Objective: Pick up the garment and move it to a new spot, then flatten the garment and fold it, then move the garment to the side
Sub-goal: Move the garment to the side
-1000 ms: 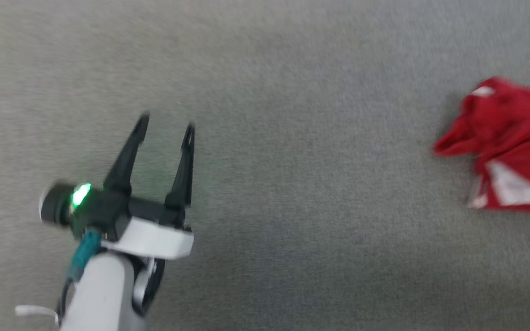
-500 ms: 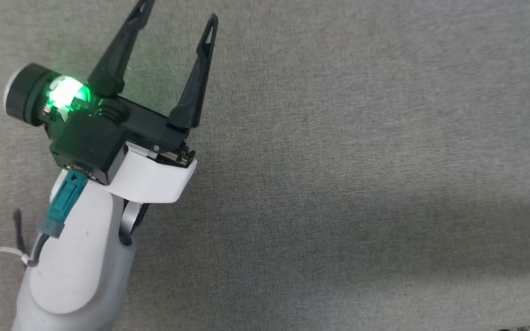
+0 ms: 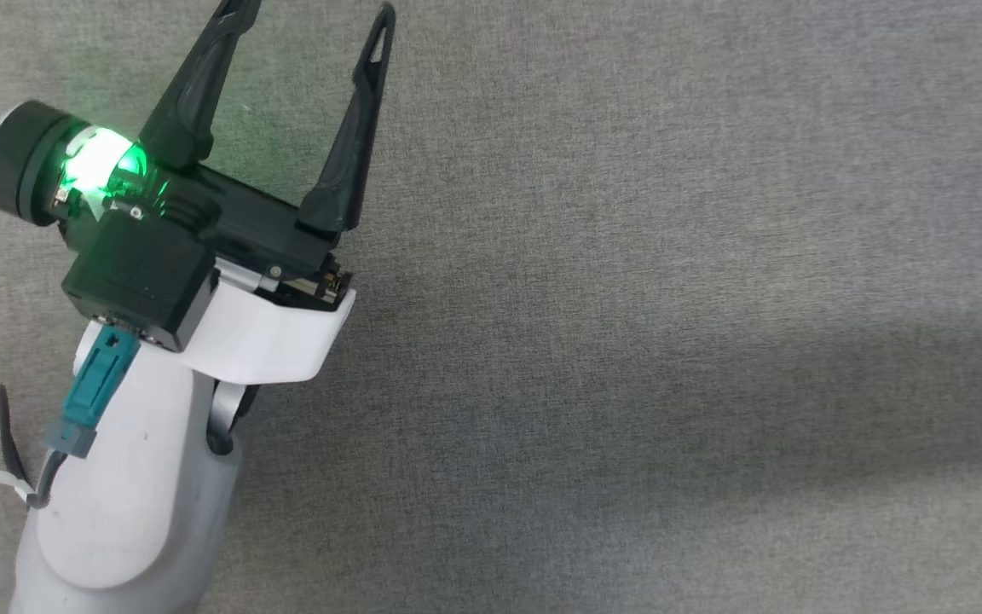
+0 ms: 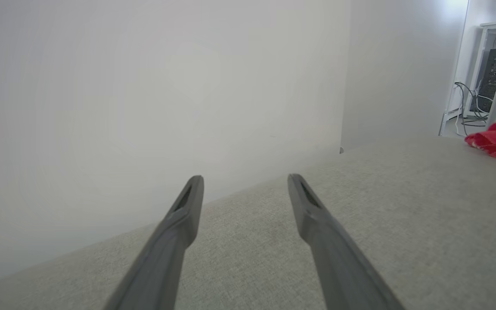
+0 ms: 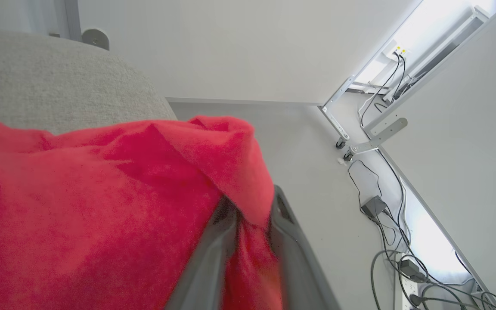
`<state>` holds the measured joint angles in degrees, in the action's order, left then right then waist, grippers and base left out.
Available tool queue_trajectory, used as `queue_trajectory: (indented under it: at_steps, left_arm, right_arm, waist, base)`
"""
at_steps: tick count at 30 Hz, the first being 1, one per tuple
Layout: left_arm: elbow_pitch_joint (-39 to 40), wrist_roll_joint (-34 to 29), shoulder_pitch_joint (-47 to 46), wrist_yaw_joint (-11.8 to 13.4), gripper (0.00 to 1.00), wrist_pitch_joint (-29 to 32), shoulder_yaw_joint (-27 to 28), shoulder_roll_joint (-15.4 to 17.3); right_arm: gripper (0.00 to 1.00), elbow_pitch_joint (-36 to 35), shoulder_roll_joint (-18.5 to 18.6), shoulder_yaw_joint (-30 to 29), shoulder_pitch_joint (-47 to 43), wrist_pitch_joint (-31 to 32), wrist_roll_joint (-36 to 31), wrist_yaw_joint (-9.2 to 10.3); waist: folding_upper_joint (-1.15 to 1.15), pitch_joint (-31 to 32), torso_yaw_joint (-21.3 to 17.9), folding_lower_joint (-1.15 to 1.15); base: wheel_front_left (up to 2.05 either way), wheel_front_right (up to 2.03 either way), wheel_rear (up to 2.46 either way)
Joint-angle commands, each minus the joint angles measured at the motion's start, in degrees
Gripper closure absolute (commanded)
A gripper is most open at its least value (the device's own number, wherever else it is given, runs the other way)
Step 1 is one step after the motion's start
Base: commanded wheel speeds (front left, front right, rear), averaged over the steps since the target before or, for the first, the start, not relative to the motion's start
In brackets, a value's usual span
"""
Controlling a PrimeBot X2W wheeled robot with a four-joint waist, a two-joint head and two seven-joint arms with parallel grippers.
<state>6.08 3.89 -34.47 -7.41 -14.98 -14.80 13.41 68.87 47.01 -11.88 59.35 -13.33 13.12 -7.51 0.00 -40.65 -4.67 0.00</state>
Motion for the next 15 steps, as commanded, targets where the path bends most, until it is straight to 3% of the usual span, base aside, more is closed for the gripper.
queue_trajectory:
  at_steps: [1, 8, 15]
  left_arm:
    - [-0.2, -0.1, 1.0, -0.1, 0.0, -0.3, 0.4, 0.0]
    - [-0.9, 1.0, 5.4, 0.5, 0.0, -0.3, 2.8, -1.3]
    - [-2.0, 2.0, 10.8, 0.6, 0.0, -0.3, 5.2, -3.3]
  right_arm:
    - [0.0, 0.3, -0.3, -0.4, 0.8, -0.9, -1.3, 0.05]
    - [0.0, -0.4, -4.9, 1.5, 0.1, -1.8, -4.3, 0.05]
    - [0.0, -2.0, -10.2, 7.5, -3.4, -1.8, -5.7, 0.05]
  waist:
    - [0.0, 0.8, -0.1, 0.0]
    - [0.0, 6.7, -1.1, 0.0]
    - [0.0, 13.8, -0.1, 0.0]
  base:
    - [0.0, 0.0, 0.0]
    - [0.0, 0.0, 0.0]
    - [0.0, 0.0, 0.0]
